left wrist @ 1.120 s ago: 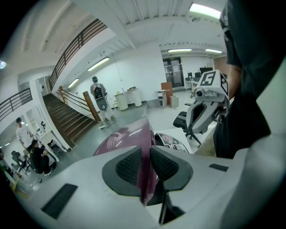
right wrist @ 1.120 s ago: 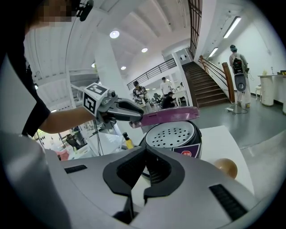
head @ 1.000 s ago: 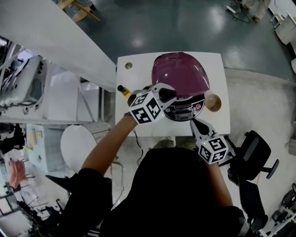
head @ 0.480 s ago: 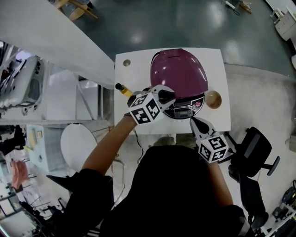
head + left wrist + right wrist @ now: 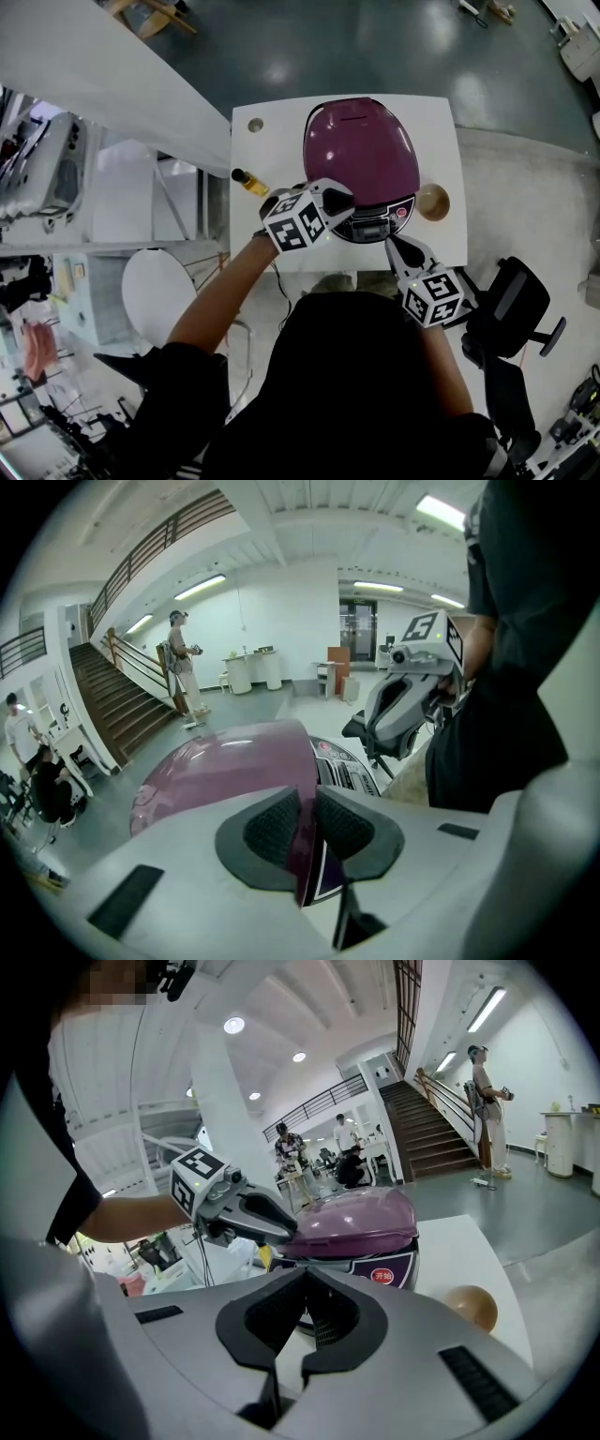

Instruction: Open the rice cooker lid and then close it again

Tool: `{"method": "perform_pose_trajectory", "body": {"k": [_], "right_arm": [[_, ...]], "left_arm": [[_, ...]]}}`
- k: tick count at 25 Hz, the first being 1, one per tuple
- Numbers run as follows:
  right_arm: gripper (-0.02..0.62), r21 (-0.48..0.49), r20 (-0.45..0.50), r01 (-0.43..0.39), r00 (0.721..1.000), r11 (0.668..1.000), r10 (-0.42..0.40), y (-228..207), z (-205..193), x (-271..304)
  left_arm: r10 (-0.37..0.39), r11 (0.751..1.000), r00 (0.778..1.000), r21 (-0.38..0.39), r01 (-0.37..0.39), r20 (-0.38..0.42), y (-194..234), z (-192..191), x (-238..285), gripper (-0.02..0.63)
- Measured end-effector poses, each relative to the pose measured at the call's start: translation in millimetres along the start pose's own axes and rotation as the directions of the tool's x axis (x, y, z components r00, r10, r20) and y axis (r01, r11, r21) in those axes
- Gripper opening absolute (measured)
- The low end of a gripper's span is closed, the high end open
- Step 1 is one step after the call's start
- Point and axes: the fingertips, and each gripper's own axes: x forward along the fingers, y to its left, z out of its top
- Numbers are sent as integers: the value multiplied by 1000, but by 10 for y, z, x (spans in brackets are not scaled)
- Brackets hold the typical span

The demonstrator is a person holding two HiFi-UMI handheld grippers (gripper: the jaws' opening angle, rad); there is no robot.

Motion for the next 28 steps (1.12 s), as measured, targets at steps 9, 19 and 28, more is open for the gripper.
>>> {"method": "perform_pose_trajectory", "body": {"k": [9,19,28], "right_arm": [[0,13,19,12,1000,1000,-12,-105,80,46],[0,17,-1,17,1000,1000,-17,-220,92,122],[0,19,-26,10,1000,1000,-10,-344,91,251]], "left_arm": [[-19,997,999,-79,22,39,28,-78,71,21],[-3,993,1000,-114,5,18,25,-179,171,5],[22,986,1000,-164,-20,6,34,-204,207,3]]}}
